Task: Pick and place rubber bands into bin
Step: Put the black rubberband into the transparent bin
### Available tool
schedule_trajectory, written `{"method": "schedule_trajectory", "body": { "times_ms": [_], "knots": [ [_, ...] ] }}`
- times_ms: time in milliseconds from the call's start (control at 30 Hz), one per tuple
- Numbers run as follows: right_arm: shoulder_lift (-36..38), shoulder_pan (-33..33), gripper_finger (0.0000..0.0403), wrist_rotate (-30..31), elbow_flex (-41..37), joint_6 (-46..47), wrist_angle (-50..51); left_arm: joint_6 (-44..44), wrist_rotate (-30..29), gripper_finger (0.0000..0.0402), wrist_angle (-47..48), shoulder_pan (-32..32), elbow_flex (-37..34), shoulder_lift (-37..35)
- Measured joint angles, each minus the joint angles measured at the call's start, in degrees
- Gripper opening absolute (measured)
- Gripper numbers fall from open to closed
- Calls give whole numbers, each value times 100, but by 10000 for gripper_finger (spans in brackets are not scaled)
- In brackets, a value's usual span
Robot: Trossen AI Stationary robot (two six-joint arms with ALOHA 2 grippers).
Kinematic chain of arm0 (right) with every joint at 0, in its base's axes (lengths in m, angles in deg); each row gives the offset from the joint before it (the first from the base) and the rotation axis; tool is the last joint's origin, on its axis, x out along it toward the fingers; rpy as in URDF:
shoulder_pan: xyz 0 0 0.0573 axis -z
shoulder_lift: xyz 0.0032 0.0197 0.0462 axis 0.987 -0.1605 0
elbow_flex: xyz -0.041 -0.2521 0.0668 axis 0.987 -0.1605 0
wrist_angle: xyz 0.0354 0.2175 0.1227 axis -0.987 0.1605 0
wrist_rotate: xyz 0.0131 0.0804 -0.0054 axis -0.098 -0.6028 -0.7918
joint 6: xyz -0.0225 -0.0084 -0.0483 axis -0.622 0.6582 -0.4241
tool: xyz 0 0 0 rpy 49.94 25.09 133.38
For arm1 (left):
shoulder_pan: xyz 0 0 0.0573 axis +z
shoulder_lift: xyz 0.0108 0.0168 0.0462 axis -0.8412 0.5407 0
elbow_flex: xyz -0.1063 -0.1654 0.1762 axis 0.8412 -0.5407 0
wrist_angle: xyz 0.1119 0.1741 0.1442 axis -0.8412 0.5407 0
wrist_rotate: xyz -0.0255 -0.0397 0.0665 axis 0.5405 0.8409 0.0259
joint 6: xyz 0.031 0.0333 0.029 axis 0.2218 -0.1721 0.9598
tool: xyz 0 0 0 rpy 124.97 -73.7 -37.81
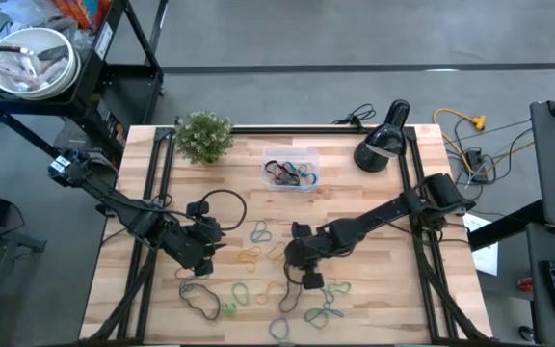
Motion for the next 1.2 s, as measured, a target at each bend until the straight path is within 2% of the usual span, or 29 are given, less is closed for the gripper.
{"method": "schedule_trajectory", "body": {
  "times_ms": [200,567,867,1200],
  "knots": [
    [306,0,8,372,486,-117,555,8,2,98,-1,0,-30,0],
    [529,22,8,1783,2086,-1045,1944,10,0,98,-24,0,-56,0],
    [529,342,8,2594,3157,-1685,2704,12,0,98,-199,0,-56,0],
    [534,1097,8,2753,3685,-2379,2988,10,0,98,-306,0,-56,0]
  ]
}}
